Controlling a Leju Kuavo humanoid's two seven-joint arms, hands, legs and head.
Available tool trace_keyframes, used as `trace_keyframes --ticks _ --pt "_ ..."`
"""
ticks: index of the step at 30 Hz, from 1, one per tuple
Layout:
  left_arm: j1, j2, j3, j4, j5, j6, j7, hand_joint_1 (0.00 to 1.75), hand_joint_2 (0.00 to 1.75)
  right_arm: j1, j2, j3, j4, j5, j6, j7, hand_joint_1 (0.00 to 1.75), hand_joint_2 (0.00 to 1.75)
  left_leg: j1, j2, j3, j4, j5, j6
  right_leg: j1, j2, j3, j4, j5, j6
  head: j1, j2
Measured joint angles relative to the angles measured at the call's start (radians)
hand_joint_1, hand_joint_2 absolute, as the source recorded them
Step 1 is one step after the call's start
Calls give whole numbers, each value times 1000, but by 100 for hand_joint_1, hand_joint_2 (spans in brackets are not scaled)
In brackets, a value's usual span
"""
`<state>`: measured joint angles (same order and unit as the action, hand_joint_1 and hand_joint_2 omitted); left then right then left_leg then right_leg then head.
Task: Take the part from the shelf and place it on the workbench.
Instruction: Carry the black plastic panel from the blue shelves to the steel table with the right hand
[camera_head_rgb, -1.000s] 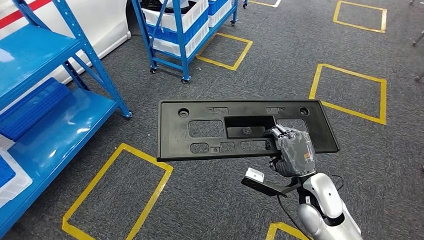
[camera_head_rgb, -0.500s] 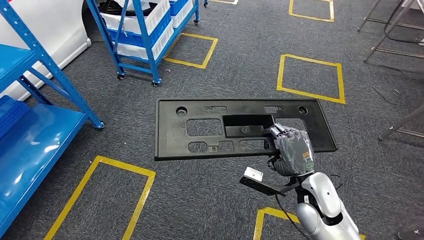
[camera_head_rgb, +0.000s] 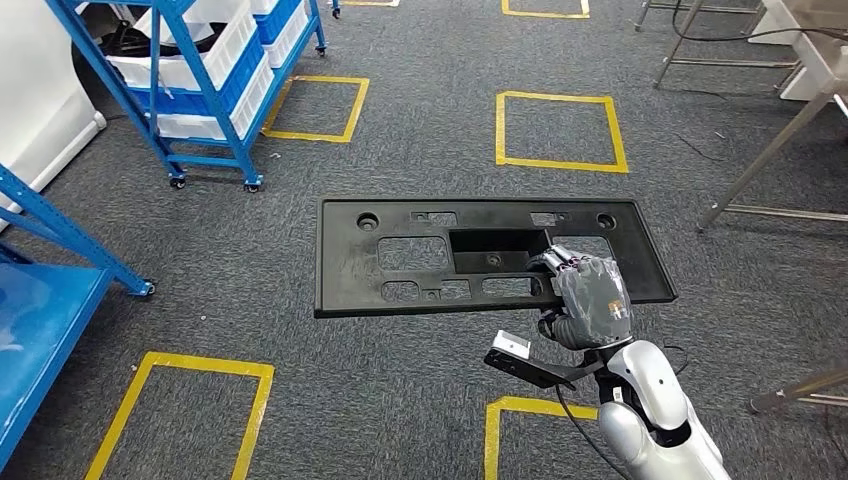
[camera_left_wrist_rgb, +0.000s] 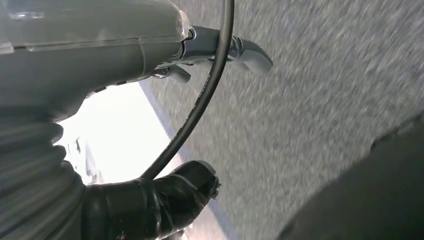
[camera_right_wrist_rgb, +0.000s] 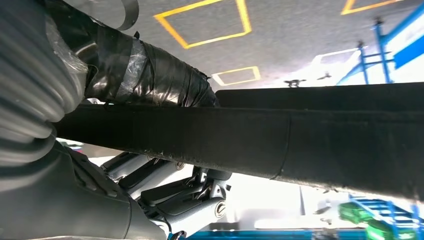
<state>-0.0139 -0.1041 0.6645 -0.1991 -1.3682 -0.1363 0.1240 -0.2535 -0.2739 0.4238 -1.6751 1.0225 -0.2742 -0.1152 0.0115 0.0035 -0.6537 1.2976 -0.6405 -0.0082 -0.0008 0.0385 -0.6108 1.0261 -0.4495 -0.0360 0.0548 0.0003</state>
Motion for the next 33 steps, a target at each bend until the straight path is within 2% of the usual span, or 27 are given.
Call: trace_keyframes --ticks 1,2,3,4,5,6,8,9,10,12,13,14,15,16,18,20,21,23,24,26,27,28,29,30,31,32,33 --pt "0 0 1 0 -1 0 1 0 175 0 0 0 0 0 0 0 175 175 -1 -4 16 -37 32 5 2 15 1 2 0 0 0 0" --pt "1 0 2 0 -2 0 3 0 175 0 0 0 0 0 0 0 175 175 -1 -16 44 -103 74 10 3 30 1 4 0 0 0 0" --pt "4 1 4 0 -3 0 4 0 175 0 0 0 0 -1 0 0 175 175 0 -41 73 -171 107 16 4 44 0 7 -1 2 0 0" --pt "7 2 5 0 -3 0 5 0 175 -1 0 0 0 -1 0 0 175 175 1 -64 96 -229 128 19 4 57 -3 11 0 4 0 0" --pt "9 2 6 0 -4 0 6 0 175 -1 0 0 0 -1 0 0 175 175 0 -82 108 -263 136 21 2 69 -9 13 2 9 0 0" --pt "10 2 7 0 -4 0 6 0 175 -1 0 0 0 -2 0 0 175 175 -1 -90 112 -275 133 22 0 80 -16 13 5 15 0 0" --pt "8 1 9 0 -4 0 6 0 175 1 -1 0 0 -2 0 0 175 175 0 -68 117 -288 139 27 -4 97 -24 11 11 29 0 0" --pt "8 1 10 0 -4 1 6 0 175 2 -1 0 0 -3 0 0 175 175 2 -56 121 -296 144 33 -3 85 -29 18 6 33 1 0" --pt "9 0 10 0 -4 1 6 0 175 1 -2 0 0 -4 0 0 175 175 4 -41 125 -305 149 39 -1 60 -41 42 -10 37 3 0" --pt "13 0 11 0 -4 2 6 0 175 -2 -2 0 0 -7 2 0 175 175 3 -14 129 -314 153 46 -1 -2 -92 147 -67 45 5 0" --pt "14 0 12 0 -4 2 6 0 175 -2 -2 0 0 -10 5 0 175 175 2 0 128 -313 152 47 -5 -19 -123 211 -94 50 5 0" --pt "14 0 13 0 -4 2 6 0 175 -1 -3 0 1 -12 10 0 175 175 1 13 128 -313 151 47 -10 -27 -146 258 -108 54 6 0" --pt "14 0 13 0 -4 2 6 0 175 0 -3 0 1 -16 16 0 175 175 1 26 128 -312 149 45 -15 -32 -153 273 -105 58 6 0" --pt "14 0 14 0 -4 2 6 0 175 0 -4 0 1 -19 22 0 175 175 1 39 130 -310 146 42 -19 -36 -139 247 -84 62 6 0" --pt "13 0 16 0 -4 0 7 0 175 0 -6 0 1 -25 29 0 175 175 1 63 135 -306 136 34 -23 -62 -66 117 -27 66 6 0" --pt "14 1 18 0 -4 -1 6 0 175 -2 -4 2 1 -24 32 0 175 175 -1 82 138 -302 127 22 -17 -83 -11 22 -4 58 5 0" --pt "14 2 20 0 -4 -2 5 0 175 -8 3 6 3 -14 33 3 175 175 -2 89 138 -301 124 16 -13 -83 -5 11 -8 52 5 0" --pt "10 3 23 0 -4 -7 1 0 175 -41 39 26 32 35 27 24 175 175 0 105 144 -302 119 3 -8 -59 -6 9 -6 37 5 0" --pt "7 3 24 0 -4 -10 0 0 175 -65 69 43 59 66 18 41 175 175 3 97 145 -295 111 -4 -8 -47 -5 6 -4 30 5 0" --pt "4 3 26 0 -8 -10 1 0 175 -114 136 89 121 107 -9 73 175 175 8 51 117 -228 70 -12 -10 -25 -3 0 -1 15 4 0" --pt "5 2 26 0 -11 -7 2 0 175 -132 162 112 146 111 -22 82 175 175 8 24 84 -164 40 -12 -10 -16 -3 -1 -1 10 4 0" --pt "5 0 26 0 -14 -3 0 0 175 -144 182 131 166 112 -32 88 175 175 8 10 44 -93 12 -12 -8 -9 -2 0 -1 7 3 0" --pt "3 -1 27 0 -16 1 -2 0 175 -152 196 144 181 112 -38 92 175 175 6 5 10 -36 -3 -11 -6 -2 -1 0 -2 5 3 0" --pt "1 -2 27 0 -20 6 -3 0 175 -156 206 154 193 113 -41 95 175 175 5 3 -10 -8 1 -9 -3 5 1 0 -3 3 3 0" --pt "0 -2 27 0 -24 11 -4 0 175 -157 212 161 201 114 -43 96 175 175 3 1 -10 -20 25 -6 -1 14 3 1 -3 2 3 0" --pt "2 -1 27 0 -31 16 -4 0 175 -157 217 166 206 117 -44 99 175 175 2 -6 8 -68 65 -2 0 25 4 2 -4 2 3 0" --pt "6 0 27 0 -38 21 -4 0 175 -156 220 169 209 122 -46 101 175 175 2 -25 33 -135 106 2 0 38 4 4 -5 3 3 0"
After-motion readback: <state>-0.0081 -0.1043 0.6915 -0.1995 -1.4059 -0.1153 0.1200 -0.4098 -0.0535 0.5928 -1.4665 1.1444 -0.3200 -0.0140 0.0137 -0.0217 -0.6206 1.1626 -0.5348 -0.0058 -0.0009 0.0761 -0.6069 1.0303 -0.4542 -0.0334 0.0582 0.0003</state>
